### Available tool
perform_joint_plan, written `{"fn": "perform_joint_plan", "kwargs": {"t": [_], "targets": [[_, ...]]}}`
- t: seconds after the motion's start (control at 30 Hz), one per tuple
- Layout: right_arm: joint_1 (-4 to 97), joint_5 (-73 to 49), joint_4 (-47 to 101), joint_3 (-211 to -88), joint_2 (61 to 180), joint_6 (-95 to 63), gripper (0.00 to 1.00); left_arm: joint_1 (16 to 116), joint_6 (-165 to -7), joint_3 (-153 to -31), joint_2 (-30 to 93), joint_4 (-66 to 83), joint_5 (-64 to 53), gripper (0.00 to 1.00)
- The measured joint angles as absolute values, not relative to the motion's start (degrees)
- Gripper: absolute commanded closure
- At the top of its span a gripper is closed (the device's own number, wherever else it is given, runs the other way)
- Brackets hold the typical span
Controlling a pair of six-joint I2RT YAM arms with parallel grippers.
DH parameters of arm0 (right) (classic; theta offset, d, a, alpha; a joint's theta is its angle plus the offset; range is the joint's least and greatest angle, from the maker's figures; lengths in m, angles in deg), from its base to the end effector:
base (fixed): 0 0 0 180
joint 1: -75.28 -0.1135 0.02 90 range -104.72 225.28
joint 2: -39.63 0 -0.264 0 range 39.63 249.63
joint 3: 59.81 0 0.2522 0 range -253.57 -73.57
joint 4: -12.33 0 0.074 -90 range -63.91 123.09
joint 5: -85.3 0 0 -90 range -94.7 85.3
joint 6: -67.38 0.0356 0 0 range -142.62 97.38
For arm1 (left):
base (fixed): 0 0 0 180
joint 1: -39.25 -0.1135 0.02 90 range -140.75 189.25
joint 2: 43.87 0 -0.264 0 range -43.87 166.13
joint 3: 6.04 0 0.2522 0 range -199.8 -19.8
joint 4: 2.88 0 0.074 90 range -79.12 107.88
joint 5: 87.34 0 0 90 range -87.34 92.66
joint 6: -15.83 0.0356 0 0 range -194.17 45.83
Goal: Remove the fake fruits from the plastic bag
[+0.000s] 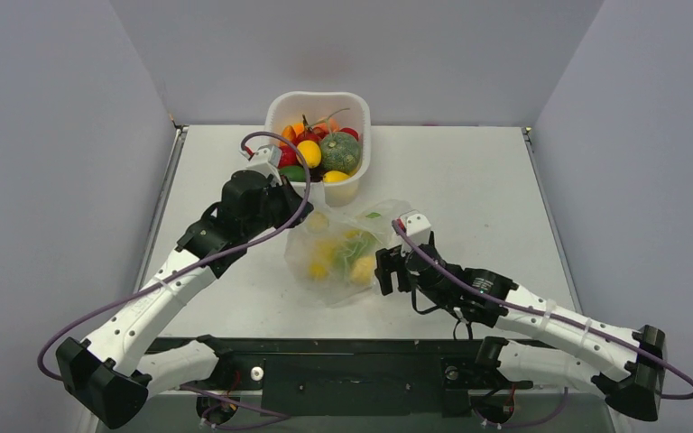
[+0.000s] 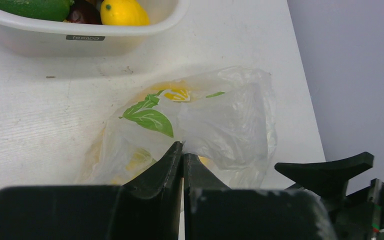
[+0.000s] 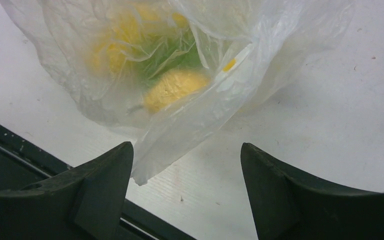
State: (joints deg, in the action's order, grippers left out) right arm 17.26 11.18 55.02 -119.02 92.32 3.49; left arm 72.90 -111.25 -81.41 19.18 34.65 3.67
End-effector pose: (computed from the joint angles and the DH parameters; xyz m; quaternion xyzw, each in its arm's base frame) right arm 0.1131 0.1627 0.2882 -0.1826 0.8663 0.2089 0.4154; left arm 0.2050 -0.1357 0.3560 -0.0300 0.8438 -0.3040 0.4412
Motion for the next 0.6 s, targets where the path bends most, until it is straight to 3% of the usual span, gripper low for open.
{"fn": "perform_joint_plan", "kwargs": {"t": [0.2,0.27,0.3,0.33,0.43,0.47,0.53,0.6], "targets": [[13.74,18.24,48.68,-117.32,98.42,6.96,0.33,72.9,-111.49,-81.23,18.7,34.24,2.6,1.0],[13.18,19.45,46.8,-117.23,100.38,7.95,0.41,72.9,-111.49,-81.23,18.7,34.24,2.34,1.0],[12.87,20.01,45.86,-117.23,101.37,8.36,0.51,72.9,-111.46,-81.23,18.7,34.28,2.28,0.98],[12.74,20.21,45.36,-117.23,102.13,8.58,0.58,72.9,-111.46,-81.26,18.72,34.44,2.14,0.85],[12.54,21.11,44.35,-117.23,103.77,9.15,0.79,72.88,-111.22,-81.87,19.0,35.77,1.77,0.66],[12.54,21.41,44.11,-117.23,103.99,9.39,0.82,72.9,-111.05,-82.3,19.24,36.23,1.6,0.54],[12.54,21.78,43.76,-117.23,104.03,9.54,0.96,72.9,-110.85,-83.24,19.62,37.06,1.05,0.41],[12.56,22.0,43.24,-117.23,104.03,9.61,1.0,72.9,-110.66,-84.01,19.7,37.74,0.55,0.35]]}}
